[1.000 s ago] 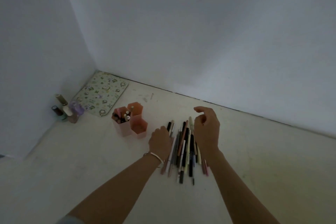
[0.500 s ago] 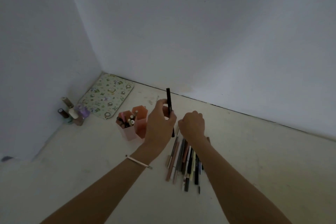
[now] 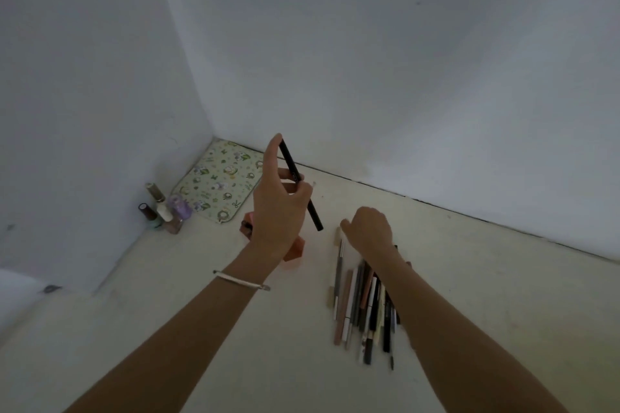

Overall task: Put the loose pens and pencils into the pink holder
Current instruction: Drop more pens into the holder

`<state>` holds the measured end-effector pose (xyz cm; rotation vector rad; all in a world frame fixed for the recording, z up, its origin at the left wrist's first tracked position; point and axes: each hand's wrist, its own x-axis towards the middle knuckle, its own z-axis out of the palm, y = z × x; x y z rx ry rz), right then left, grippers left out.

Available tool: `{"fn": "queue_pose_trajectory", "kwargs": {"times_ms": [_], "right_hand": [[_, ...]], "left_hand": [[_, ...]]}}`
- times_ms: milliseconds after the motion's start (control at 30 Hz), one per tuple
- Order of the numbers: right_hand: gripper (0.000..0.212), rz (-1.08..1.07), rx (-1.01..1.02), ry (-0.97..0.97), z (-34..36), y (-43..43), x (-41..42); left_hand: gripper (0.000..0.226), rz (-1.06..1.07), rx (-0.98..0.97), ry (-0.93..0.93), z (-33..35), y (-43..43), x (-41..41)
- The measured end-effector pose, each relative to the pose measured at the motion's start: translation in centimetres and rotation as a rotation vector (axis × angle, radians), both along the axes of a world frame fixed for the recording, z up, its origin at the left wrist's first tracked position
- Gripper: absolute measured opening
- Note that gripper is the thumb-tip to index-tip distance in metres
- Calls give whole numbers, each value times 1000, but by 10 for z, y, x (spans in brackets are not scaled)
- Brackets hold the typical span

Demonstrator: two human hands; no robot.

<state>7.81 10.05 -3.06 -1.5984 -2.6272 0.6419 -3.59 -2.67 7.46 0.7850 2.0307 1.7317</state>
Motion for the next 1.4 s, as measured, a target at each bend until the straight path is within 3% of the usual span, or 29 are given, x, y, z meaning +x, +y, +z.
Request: {"fn": "queue_pose_trajectory", "kwargs": {"times_ms": [200, 300, 533, 633, 733, 867, 1000, 1133, 1400], "right_hand": [[29, 82, 57, -173, -26, -28, -20], [20, 4, 16, -106, -32, -29, -21], [24, -283, -102, 529, 41, 7, -20], [8, -312, -151, 874, 90, 11, -20], [25, -284, -198, 1164, 126, -3, -19], [23, -278, -131, 1334, 143, -30, -24], [22, -245, -59, 1412, 134, -60, -34], [21, -62, 49, 1308, 114, -84, -48], [11, 459, 276, 680, 71, -108, -58]], "left_hand": [[81, -17, 22, 40, 5, -6, -4], [79, -3, 26, 33, 3, -12, -10], [71, 190, 126, 95, 15, -36, -52], [70, 261, 156, 166, 14, -47, -70], [69, 242, 90, 234, 3, -52, -74], [60, 141, -116, 411, -28, -59, -66], [23, -26, -251, 440, -56, -67, -59], [29, 39, -191, 438, -56, -75, -62], [32, 233, 47, 325, -8, -68, -62]]}}
